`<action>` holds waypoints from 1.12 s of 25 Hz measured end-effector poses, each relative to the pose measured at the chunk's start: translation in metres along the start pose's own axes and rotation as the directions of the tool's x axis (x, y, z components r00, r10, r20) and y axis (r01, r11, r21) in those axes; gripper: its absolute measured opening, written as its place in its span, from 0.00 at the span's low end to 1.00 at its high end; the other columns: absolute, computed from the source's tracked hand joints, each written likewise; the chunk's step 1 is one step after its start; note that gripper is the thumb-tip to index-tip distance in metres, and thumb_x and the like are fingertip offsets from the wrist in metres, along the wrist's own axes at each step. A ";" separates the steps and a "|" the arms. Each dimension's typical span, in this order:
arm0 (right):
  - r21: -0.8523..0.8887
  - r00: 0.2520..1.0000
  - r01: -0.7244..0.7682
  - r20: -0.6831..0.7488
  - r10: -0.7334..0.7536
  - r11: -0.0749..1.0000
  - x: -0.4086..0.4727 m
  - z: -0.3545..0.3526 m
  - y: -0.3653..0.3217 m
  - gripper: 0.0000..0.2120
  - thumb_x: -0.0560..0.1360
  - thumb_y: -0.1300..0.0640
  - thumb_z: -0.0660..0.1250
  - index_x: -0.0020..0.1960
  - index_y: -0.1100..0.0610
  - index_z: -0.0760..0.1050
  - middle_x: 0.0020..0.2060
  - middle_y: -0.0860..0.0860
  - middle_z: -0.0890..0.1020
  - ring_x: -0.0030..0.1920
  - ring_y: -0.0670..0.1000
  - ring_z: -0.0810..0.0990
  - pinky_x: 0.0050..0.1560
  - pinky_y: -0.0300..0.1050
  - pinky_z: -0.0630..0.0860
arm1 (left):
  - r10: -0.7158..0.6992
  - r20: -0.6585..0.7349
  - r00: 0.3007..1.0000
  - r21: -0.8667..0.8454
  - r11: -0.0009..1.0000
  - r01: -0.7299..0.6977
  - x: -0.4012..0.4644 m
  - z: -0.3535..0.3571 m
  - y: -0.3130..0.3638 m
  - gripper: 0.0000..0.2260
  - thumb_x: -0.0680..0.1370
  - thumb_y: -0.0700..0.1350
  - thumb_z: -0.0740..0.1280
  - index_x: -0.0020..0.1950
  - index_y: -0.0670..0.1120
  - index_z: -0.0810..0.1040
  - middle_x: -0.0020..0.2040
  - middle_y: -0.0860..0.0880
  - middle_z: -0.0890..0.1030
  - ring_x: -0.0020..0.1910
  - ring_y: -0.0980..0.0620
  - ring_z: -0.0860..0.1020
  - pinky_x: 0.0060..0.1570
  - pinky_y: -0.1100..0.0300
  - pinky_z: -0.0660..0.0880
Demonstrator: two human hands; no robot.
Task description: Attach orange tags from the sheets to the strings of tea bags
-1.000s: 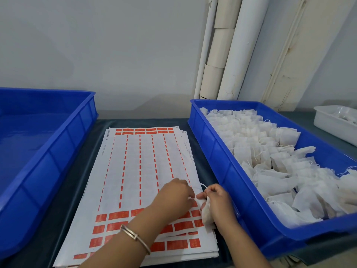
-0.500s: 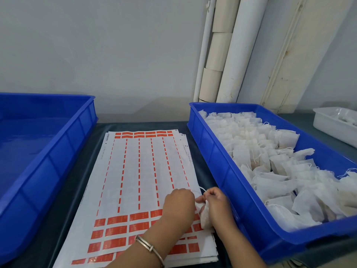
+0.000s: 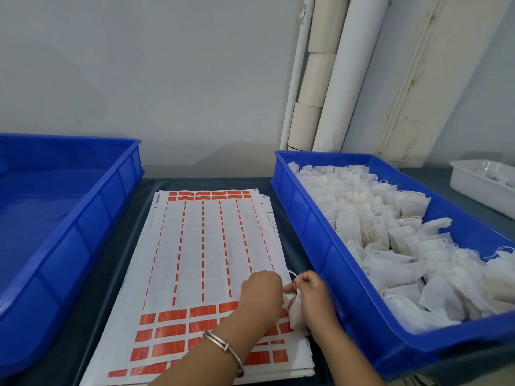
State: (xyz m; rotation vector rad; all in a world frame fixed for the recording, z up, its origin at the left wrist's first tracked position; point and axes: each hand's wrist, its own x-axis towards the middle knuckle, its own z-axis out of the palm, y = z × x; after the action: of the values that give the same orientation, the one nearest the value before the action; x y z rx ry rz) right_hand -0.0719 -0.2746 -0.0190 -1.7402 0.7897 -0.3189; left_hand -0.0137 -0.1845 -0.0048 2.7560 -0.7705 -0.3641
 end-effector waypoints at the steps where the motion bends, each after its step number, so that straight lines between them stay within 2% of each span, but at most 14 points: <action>1: -0.002 1.000 0.003 0.000 -0.003 1.000 -0.001 0.000 0.000 0.10 0.78 0.61 0.57 0.41 0.57 0.74 0.36 0.48 0.83 0.37 0.50 0.82 0.38 0.42 0.75 | -0.008 0.014 1.000 -0.027 1.000 0.008 0.001 -0.001 0.000 0.09 0.77 0.44 0.66 0.57 0.45 0.76 0.45 0.48 0.74 0.41 0.52 0.71 0.47 0.62 0.71; 3: -0.008 1.000 0.006 -0.002 -0.006 1.000 -0.001 -0.001 -0.001 0.10 0.78 0.61 0.57 0.41 0.56 0.74 0.36 0.48 0.84 0.36 0.51 0.82 0.37 0.42 0.76 | -0.006 0.048 0.999 -0.050 0.999 0.008 0.002 -0.003 -0.002 0.10 0.78 0.43 0.65 0.58 0.45 0.76 0.45 0.49 0.74 0.41 0.52 0.72 0.45 0.64 0.70; 5: -0.006 1.000 0.002 -0.007 -0.002 1.000 -0.002 -0.001 -0.001 0.10 0.78 0.61 0.57 0.40 0.56 0.74 0.36 0.48 0.83 0.35 0.50 0.82 0.35 0.42 0.75 | 0.016 0.071 0.997 -0.052 0.999 -0.012 0.003 -0.005 -0.003 0.10 0.78 0.43 0.63 0.59 0.44 0.77 0.49 0.48 0.77 0.43 0.51 0.74 0.46 0.64 0.71; 7: -0.003 1.000 0.000 -0.003 0.000 1.000 -0.002 -0.001 -0.001 0.10 0.78 0.60 0.57 0.40 0.55 0.74 0.36 0.48 0.84 0.35 0.50 0.82 0.35 0.43 0.77 | 0.019 0.077 0.997 -0.047 0.999 -0.016 0.004 -0.005 -0.005 0.12 0.79 0.43 0.63 0.62 0.45 0.76 0.55 0.47 0.78 0.49 0.50 0.77 0.52 0.62 0.73; 10: -0.005 1.000 0.003 0.000 -0.003 1.000 -0.001 -0.001 -0.001 0.10 0.78 0.60 0.57 0.41 0.56 0.75 0.35 0.47 0.84 0.37 0.51 0.83 0.41 0.48 0.80 | 0.000 0.122 0.993 0.065 0.998 -0.008 0.004 -0.004 -0.004 0.17 0.78 0.45 0.65 0.66 0.46 0.72 0.60 0.46 0.75 0.56 0.48 0.75 0.58 0.58 0.71; 14: -0.002 1.000 0.004 0.003 -0.004 1.000 -0.002 -0.001 -0.001 0.10 0.78 0.61 0.57 0.41 0.56 0.74 0.35 0.47 0.84 0.37 0.52 0.82 0.43 0.49 0.80 | -0.019 0.136 0.991 0.101 0.995 0.005 0.005 0.000 -0.003 0.16 0.77 0.47 0.67 0.64 0.46 0.74 0.56 0.46 0.76 0.49 0.49 0.75 0.55 0.58 0.72; 20: 0.005 1.000 -0.004 0.001 0.004 1.000 -0.002 -0.002 -0.002 0.10 0.78 0.61 0.57 0.41 0.56 0.74 0.34 0.47 0.84 0.33 0.48 0.82 0.34 0.41 0.76 | 0.056 0.048 0.997 0.076 0.995 -0.059 0.006 -0.003 -0.004 0.10 0.77 0.44 0.65 0.58 0.46 0.76 0.46 0.48 0.75 0.41 0.51 0.73 0.49 0.59 0.73; 22: -0.003 1.000 0.001 -0.005 -0.001 1.000 -0.003 -0.002 -0.002 0.10 0.78 0.61 0.57 0.41 0.56 0.74 0.33 0.46 0.83 0.35 0.49 0.82 0.35 0.41 0.76 | 0.079 0.057 0.995 0.077 0.994 -0.084 0.006 -0.001 -0.004 0.09 0.78 0.43 0.64 0.57 0.46 0.76 0.44 0.48 0.73 0.41 0.51 0.73 0.49 0.59 0.73; 25: 0.002 1.000 0.005 -0.001 -0.005 1.000 -0.002 -0.002 -0.001 0.10 0.78 0.61 0.57 0.40 0.56 0.74 0.33 0.46 0.83 0.36 0.51 0.82 0.39 0.45 0.78 | 0.076 0.063 0.995 0.044 0.996 -0.079 0.005 0.001 -0.007 0.11 0.78 0.44 0.64 0.60 0.47 0.77 0.50 0.48 0.76 0.44 0.51 0.74 0.52 0.59 0.74; 28: 0.013 1.000 0.001 0.001 -0.001 1.000 -0.002 -0.001 -0.001 0.10 0.77 0.61 0.57 0.40 0.56 0.74 0.34 0.46 0.84 0.38 0.51 0.82 0.43 0.48 0.79 | 0.070 0.014 0.997 0.026 0.997 -0.070 0.003 0.002 -0.010 0.15 0.77 0.46 0.65 0.64 0.49 0.75 0.58 0.48 0.75 0.51 0.50 0.75 0.55 0.58 0.72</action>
State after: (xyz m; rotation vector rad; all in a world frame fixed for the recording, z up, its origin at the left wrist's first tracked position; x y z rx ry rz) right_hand -0.0735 -0.2745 -0.0171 -1.7286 0.7839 -0.3234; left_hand -0.0072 -0.1786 -0.0105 2.7451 -0.8788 -0.3611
